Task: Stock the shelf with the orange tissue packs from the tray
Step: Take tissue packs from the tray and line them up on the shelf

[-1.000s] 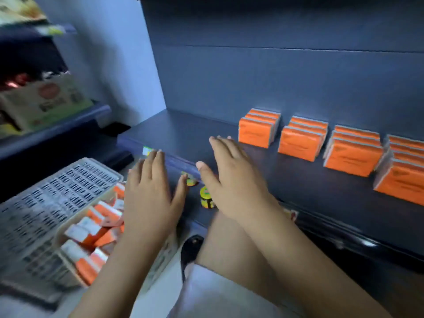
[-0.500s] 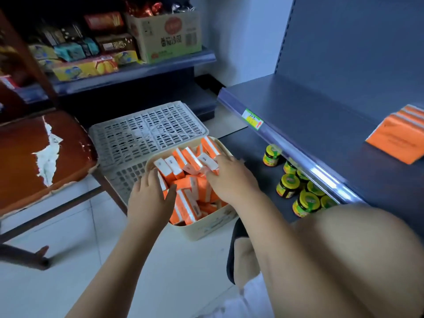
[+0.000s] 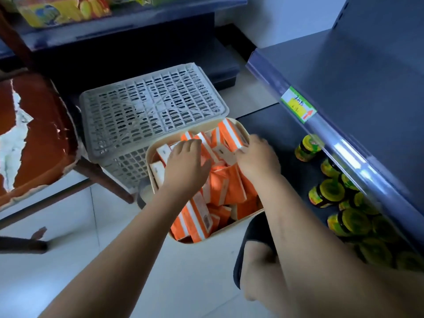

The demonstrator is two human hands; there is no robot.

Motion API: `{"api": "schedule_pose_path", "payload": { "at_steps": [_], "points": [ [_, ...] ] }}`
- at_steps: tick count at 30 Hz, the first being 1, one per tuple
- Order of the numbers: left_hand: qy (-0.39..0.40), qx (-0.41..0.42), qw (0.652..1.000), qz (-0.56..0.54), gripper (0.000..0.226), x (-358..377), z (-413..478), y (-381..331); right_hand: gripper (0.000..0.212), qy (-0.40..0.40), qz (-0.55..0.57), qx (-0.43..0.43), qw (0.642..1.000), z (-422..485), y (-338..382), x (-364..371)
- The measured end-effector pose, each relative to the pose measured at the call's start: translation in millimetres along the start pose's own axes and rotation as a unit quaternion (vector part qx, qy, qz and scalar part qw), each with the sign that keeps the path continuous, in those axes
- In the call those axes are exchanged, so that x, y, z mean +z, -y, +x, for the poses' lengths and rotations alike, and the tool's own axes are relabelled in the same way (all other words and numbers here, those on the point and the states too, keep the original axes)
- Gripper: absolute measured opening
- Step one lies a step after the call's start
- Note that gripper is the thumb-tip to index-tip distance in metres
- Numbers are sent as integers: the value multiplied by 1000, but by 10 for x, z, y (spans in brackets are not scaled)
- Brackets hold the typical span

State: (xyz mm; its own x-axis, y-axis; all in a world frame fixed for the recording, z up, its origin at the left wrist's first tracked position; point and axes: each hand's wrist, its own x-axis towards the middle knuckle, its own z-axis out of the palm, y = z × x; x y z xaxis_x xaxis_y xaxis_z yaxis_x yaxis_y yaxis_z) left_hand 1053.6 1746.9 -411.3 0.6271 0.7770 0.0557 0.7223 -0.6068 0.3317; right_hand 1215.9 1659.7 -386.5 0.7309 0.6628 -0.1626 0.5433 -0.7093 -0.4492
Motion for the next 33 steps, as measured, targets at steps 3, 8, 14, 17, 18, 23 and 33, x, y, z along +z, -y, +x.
{"api": "schedule_pose_path", "payload": {
  "at_steps": [3,8,14,17,18,23,33],
  "points": [
    [5,43,999,19,56,203,401,-59,46,-14,7,27,1000,232,-131,215],
    [-2,-35,997,71,57,483,715,-240,54,-46,-6,44,998,470,-178,423],
    [-54,-113,992,-29,31,598,763,-331,38,-42,-5,-28,999,529,-226,492],
    [-95,-121,982,-110,36,584,695,-318,31,-55,14,-52,997,482,-322,478],
    [-112,-118,976,-147,37,549,645,-337,28,-62,42,-53,996,444,-356,465],
    [-148,-101,947,-265,38,224,314,-494,15,-24,393,69,917,154,-388,149],
    [-144,107,952,-248,67,-247,-137,-687,76,53,529,131,837,-478,-247,6]
  ]
}}
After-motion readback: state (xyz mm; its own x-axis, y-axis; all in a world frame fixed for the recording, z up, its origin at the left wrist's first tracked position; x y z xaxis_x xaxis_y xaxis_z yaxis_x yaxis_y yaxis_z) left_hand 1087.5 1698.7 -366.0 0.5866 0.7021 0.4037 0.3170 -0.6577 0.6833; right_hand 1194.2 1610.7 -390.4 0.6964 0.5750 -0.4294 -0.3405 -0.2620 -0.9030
